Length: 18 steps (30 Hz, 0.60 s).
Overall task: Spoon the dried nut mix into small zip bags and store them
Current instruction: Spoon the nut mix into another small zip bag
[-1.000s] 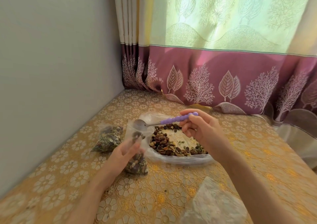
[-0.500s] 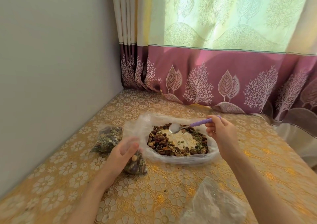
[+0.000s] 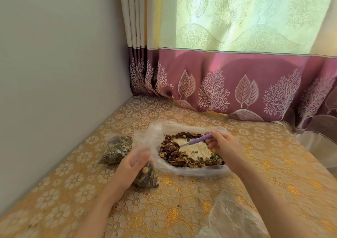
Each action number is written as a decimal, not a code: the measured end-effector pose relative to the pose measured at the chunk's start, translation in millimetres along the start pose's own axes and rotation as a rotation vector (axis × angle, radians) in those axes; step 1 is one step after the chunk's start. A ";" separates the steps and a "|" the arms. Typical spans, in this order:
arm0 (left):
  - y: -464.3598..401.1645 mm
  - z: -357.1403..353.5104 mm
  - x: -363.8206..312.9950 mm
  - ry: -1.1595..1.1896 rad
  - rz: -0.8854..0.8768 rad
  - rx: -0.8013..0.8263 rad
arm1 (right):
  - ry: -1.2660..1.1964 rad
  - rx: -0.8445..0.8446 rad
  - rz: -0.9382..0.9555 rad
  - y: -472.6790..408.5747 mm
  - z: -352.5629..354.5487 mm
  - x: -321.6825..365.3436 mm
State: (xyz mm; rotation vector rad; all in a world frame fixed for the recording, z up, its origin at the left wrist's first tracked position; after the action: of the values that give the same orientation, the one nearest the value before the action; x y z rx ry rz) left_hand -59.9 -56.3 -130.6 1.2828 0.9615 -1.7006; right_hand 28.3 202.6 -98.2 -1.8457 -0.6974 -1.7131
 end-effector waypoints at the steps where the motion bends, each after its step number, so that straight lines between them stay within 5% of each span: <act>1: -0.2 0.2 0.2 -0.001 -0.001 0.001 | -0.016 0.004 -0.010 0.6 -1.2 -1.5; 18: -2.8 1.2 4.1 -0.007 -0.001 0.007 | -0.294 -0.140 -0.165 -4.8 13.2 4.3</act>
State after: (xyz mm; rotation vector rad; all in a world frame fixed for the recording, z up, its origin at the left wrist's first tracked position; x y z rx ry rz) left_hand -63.7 -56.9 -134.1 1.2796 0.9531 -1.7096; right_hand 35.0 215.2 -94.5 -2.2206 -0.8867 -1.6427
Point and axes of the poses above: each hand's wrist, its own y-axis away from the middle knuckle, its own z-axis out of the back of the hand, x = y × z, the point moved 2 cm from there along -y, towards the middle knuckle, and after that the axes turned 11 degrees about -x, right-handed, at the moved point
